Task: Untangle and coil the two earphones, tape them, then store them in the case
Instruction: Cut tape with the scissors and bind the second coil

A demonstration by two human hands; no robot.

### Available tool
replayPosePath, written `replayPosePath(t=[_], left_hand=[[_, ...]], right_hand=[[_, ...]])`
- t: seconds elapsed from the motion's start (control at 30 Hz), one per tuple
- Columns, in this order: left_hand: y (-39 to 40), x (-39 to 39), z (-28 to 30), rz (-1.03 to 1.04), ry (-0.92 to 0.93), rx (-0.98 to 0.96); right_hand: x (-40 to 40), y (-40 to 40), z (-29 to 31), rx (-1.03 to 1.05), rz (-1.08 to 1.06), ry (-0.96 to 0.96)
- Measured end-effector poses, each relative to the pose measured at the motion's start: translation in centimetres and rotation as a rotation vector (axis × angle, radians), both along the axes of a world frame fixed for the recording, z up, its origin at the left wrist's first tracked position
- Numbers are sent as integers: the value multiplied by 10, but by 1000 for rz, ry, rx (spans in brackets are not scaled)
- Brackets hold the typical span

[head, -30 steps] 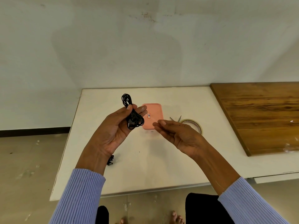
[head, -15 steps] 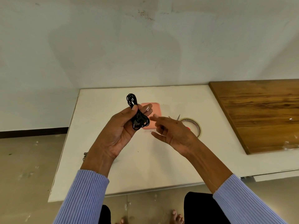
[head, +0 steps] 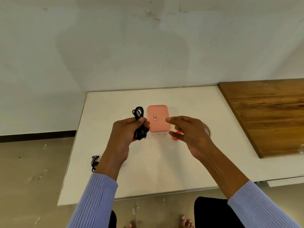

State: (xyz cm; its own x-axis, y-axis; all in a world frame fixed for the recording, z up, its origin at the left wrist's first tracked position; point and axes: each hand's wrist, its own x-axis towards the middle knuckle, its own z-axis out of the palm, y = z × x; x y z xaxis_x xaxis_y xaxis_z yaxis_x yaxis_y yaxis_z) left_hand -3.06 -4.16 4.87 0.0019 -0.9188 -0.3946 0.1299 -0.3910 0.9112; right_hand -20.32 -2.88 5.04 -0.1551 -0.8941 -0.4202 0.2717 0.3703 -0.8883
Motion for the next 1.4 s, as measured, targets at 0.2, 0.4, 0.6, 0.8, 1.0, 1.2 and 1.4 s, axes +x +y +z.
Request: replayPosePath(t=[0.2,0.4,0.6,0.8,1.0,1.2,1.4], left_hand=[[11,-17,-8,-123,-404,-271],[18,-27,-6,-226,-493,-440],[18,-23,-9,-407,-394,-384],[17,-22,-5,-420,-155,-234],[18,-26,-7,-278,-15,-177],[14,-33,-7,-146,91,-64],[15,-38,-5,-123,59,-98]], right_hand=[[16,7,-3,-33,221,42],[17,8,-7,-19,205,151],[14,6,-9,-1,181,197],[7,5,-3,10,166,169],[7,3,-1,5,179,126],[1,1,1,52,240,60],[0,2,1,73,181,80]])
